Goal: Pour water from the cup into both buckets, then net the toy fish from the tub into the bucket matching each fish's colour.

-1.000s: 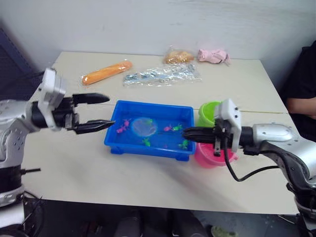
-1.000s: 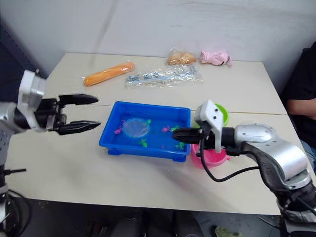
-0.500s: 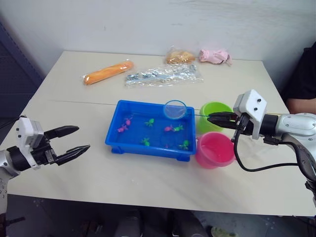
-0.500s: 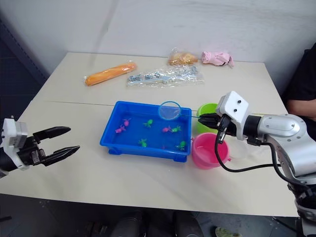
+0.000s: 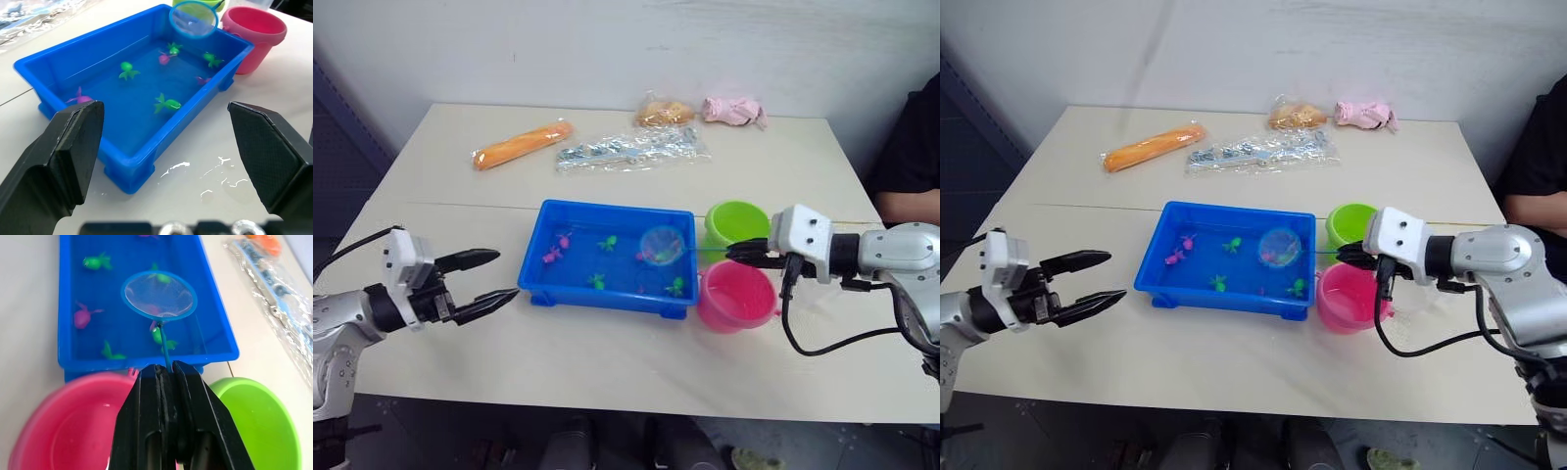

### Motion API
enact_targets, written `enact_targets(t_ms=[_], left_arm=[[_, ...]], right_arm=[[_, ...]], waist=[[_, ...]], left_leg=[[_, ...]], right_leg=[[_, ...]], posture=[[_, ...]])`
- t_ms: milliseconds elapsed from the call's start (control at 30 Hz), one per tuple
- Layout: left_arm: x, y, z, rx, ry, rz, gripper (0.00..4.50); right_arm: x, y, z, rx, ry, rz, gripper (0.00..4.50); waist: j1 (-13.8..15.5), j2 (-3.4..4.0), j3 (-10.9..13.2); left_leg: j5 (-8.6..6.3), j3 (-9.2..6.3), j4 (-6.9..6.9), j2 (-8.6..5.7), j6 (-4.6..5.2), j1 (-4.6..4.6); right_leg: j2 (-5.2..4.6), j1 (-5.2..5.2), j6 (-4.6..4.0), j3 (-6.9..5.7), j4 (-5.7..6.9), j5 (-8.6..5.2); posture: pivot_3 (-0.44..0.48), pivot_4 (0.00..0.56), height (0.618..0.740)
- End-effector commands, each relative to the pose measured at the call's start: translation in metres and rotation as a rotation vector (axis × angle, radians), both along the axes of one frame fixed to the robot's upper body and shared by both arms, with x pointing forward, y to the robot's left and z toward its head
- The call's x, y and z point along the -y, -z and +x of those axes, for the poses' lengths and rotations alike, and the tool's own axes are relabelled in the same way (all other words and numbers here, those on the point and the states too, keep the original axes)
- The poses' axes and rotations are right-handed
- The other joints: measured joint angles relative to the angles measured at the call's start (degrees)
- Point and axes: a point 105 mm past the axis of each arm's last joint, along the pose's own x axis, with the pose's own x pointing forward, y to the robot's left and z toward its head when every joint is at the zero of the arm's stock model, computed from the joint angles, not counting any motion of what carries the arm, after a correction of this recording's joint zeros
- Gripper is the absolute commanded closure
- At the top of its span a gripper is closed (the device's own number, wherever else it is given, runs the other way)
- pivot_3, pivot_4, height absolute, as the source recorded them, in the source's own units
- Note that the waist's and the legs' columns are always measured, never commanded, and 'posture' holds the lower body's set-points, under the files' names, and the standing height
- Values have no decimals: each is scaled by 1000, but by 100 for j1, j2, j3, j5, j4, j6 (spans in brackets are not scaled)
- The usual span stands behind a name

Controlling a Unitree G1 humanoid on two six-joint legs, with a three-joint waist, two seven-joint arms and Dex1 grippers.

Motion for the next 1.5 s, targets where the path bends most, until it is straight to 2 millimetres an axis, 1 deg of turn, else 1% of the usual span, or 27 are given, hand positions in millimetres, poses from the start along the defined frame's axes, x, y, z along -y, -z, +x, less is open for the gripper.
enact_targets(t_ms=[33, 100, 200, 333, 433, 533, 633, 767, 867, 967, 1100, 1200, 1500], left_arm=[[8, -14, 4, 51, 56, 47, 144], [13, -18, 7, 52, 86, 61, 144], [19, -19, 9, 34, 129, 85, 144], [24, -19, 12, 34, 160, 98, 144], [25, -19, 16, 34, 162, 105, 144], [26, -13, 17, 0, 178, 129, 144], [27, -13, 19, 3, 178, 130, 144], [25, -15, 25, 23, 152, 142, 144], [18, -23, 30, 35, 137, 147, 144], [11, -27, 34, 14, 161, 168, 144], [6, -25, 36, -26, 190, 174, 144], [4, -23, 37, -36, 205, 182, 144], [0, -21, 34, -43, 207, 164, 144]], right_arm=[[-9, -9, 5, 96, -103, -92, 4500], [-12, -7, 10, 119, -156, -152, 4500], [-17, -5, 18, 152, -211, -214, 4500], [-19, 1, 21, 153, -290, -289, 4500], [-24, 4, 27, 168, -312, -317, 4500], [-29, 7, 31, 191, -327, -343, 4500], [-30, 12, 33, 194, -331, -371, 4500], [-32, 13, 33, 204, -347, -377, 4500], [-30, 14, 35, 206, -357, -408, 4500], [-30, 18, 33, 188, -390, -439, 4500], [-33, 22, 29, 167, -427, -447, 4500], [-40, 23, 23, 143, -464, -424, 4500], [-49, 18, 25, 96, -425, -314, 4500]], waist=[[-13, 0, 0], [-17, 0, 0], [-34, 1, 0], [-51, 1, 1], [-70, 1, 1], [-103, 1, 1], [-104, 1, 1], [-98, 1, 1], [-96, 1, 1], [-112, 1, 1], [-108, 1, 1], [-110, 1, 1], [-102, 1, 1]], left_leg=[[1, 0, 1, 0, -1, 1], [3, 0, 0, 0, -5, 2], [13, 1, 0, 0, -23, 2], [17, 2, 2, 0, -30, -1], [17, 2, 4, 0, -31, 0], [19, 2, 7, 0, -33, 0], [20, 1, 8, 0, -35, 0], [20, 2, 9, 0, -36, -1], [21, 1, 13, 0, -36, 0], [21, 2, 14, 0, -37, 0], [22, 2, 13, 0, -39, 0], [22, 2, 15, 0, -39, -1], [23, 1, 17, 0, -39, -1]], right_leg=[[0, 0, 0, 0, 2, 0], [1, -1, 0, -1, 3, 0], [1, -1, 0, -1, 3, 0], [1, -2, 0, 0, 2, 0], [1, -2, 0, -1, 4, 0], [1, -2, 0, -1, 10, 0], [2, -4, 0, -1, 14, 0], [1, -5, 0, -1, 16, 0], [2, -5, 0, -1, 20, 0], [2, -6, 0, -1, 23, 0], [3, -8, 0, -1, 26, 0], [3, -8, 0, -1, 30, 0], [1, -9, 0, -1, 34, 0]], posture=[[0, 150, 740], [0, 150, 740], [0, 150, 740], [0, 150, 740], [0, 150, 740], [0, 150, 740], [0, 150, 740], [0, 150, 740], [0, 150, 740], [0, 150, 740], [0, 150, 740], [0, 150, 740], [0, 150, 740]])
